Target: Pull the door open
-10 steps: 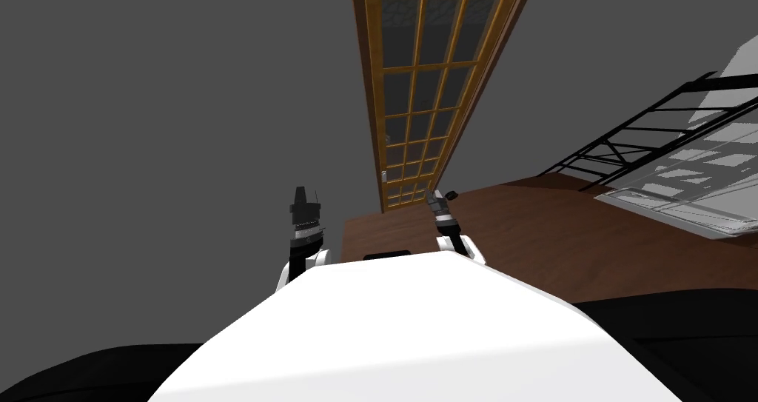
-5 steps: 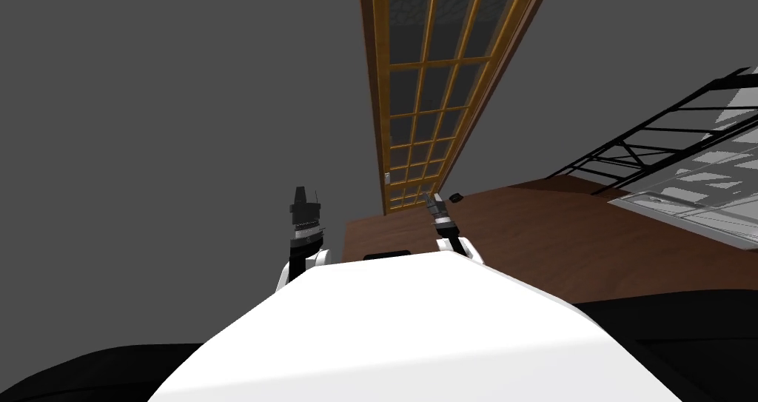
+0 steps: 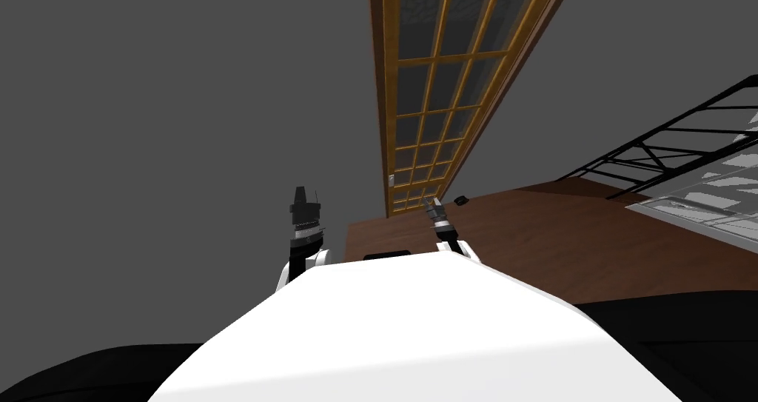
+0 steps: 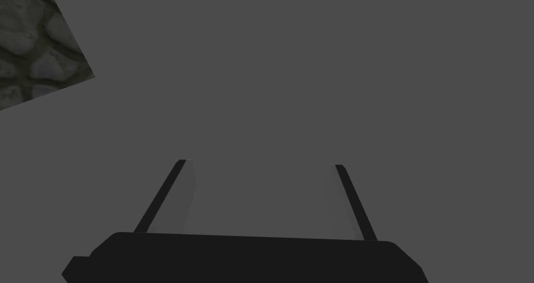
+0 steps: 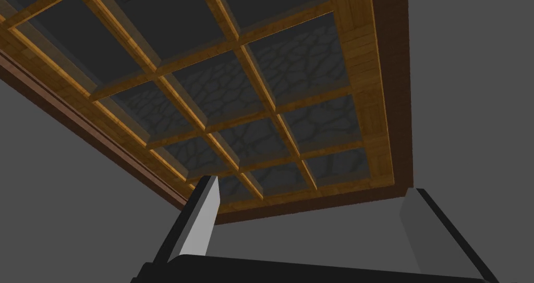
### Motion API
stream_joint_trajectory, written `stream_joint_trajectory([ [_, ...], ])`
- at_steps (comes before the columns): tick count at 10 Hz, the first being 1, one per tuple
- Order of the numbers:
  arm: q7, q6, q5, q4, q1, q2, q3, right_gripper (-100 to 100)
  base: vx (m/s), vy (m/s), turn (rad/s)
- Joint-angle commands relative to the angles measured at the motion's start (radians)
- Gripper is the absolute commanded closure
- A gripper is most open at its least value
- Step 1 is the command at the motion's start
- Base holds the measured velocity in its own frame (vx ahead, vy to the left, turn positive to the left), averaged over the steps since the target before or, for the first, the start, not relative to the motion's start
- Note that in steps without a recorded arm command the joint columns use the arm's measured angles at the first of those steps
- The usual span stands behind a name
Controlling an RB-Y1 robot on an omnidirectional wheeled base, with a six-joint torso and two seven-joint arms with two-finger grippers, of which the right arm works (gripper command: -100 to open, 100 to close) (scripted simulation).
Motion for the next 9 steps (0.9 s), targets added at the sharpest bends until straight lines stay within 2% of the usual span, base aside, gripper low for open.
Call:
stream_joint_trajectory([
  [1, 0.032, -0.016, 0.005, 0.045, -0.01, -0.003, -0.004, -100, 0.153, 0.065, 0.026],
  [6, 0.103, -0.052, 0.018, 0.146, -0.026, -0.008, -0.012, -100, 0.11, 0.043, 0.025],
  [9, 0.17, -0.087, 0.031, 0.243, -0.042, -0.012, -0.02, -100, 0.151, 0.048, 0.038],
])
